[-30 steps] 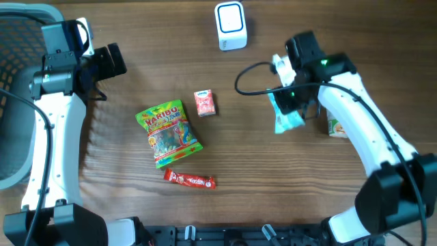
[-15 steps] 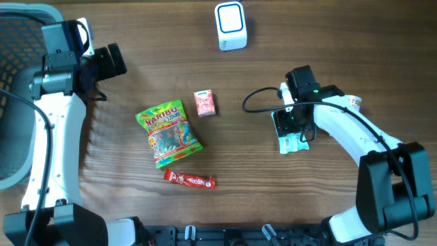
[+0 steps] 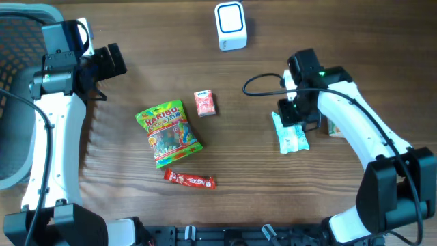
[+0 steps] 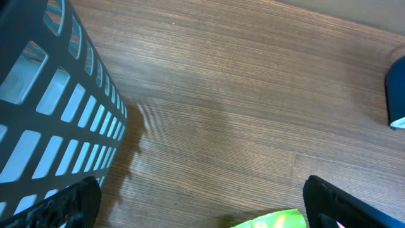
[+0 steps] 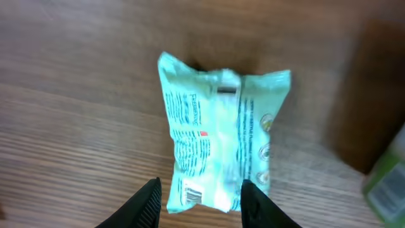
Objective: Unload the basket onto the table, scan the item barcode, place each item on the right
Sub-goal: 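Set the wipes pack down and open the right gripper, then reach the right gripper to the red Kleenex pack and grasp it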
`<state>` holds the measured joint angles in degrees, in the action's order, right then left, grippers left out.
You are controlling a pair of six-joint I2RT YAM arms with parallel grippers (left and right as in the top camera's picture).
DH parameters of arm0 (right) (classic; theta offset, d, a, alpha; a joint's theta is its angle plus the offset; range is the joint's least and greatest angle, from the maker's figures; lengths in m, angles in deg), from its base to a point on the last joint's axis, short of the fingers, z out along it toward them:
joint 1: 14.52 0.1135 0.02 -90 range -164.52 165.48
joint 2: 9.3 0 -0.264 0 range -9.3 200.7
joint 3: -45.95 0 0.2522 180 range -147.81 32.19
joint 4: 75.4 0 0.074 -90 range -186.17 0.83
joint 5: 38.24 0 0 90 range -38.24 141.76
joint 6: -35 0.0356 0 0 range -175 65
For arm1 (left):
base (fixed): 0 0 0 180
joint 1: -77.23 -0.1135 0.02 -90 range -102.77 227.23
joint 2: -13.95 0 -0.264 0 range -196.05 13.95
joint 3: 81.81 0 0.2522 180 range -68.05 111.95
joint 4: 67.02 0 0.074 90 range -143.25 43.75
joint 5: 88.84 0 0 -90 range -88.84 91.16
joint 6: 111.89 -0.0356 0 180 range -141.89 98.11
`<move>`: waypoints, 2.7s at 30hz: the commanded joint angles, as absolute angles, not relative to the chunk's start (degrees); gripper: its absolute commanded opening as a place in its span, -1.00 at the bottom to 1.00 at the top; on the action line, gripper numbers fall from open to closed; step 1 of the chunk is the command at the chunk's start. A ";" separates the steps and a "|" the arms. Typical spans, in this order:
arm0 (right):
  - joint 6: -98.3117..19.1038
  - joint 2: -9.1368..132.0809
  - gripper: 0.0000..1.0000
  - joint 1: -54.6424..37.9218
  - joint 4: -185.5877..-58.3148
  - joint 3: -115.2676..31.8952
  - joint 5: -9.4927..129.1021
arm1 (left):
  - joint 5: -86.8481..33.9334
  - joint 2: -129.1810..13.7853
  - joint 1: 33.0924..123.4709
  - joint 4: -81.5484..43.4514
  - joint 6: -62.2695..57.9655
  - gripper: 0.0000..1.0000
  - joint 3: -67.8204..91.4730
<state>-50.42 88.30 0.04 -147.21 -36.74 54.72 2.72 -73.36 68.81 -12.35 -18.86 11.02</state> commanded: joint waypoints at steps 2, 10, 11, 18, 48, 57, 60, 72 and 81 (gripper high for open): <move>-48.78 88.00 -0.22 0.24 -143.27 -31.05 54.15 | 2.26 -72.83 68.33 -12.50 -19.76 1.00 11.45; -48.41 88.00 0.23 0.24 -135.16 -21.41 56.12 | 2.26 -72.83 68.33 -12.50 -19.74 1.00 11.45; -48.43 87.97 0.14 0.24 -135.45 -21.41 56.93 | 2.26 -72.83 68.33 -12.50 -19.76 1.00 11.45; -52.02 83.58 0.33 0.24 -143.75 -33.02 58.02 | 2.26 -72.83 68.33 -12.50 -19.76 1.00 11.45; -52.04 80.04 0.32 0.24 -129.83 -25.59 61.37 | 2.24 -72.83 68.33 -12.50 -19.76 1.00 11.45; -48.30 77.48 -0.74 0.28 -138.64 -23.51 63.51 | 2.26 -72.83 68.33 -12.50 -19.76 1.00 11.45; -48.39 77.48 -0.78 0.28 -134.86 -18.29 68.86 | 2.26 -72.83 68.33 -12.50 -19.76 1.00 11.45; -46.05 76.43 -0.64 0.28 -130.81 -16.89 74.68 | 2.26 -72.83 68.33 -12.50 -19.76 1.00 11.45; -45.86 76.80 0.56 6.36 -144.13 -42.11 74.81 | 2.24 -72.83 68.33 -12.50 -19.76 1.00 11.45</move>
<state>-45.83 77.35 3.17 -142.75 -34.33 74.24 2.74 -73.36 68.81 -12.31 -18.86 11.02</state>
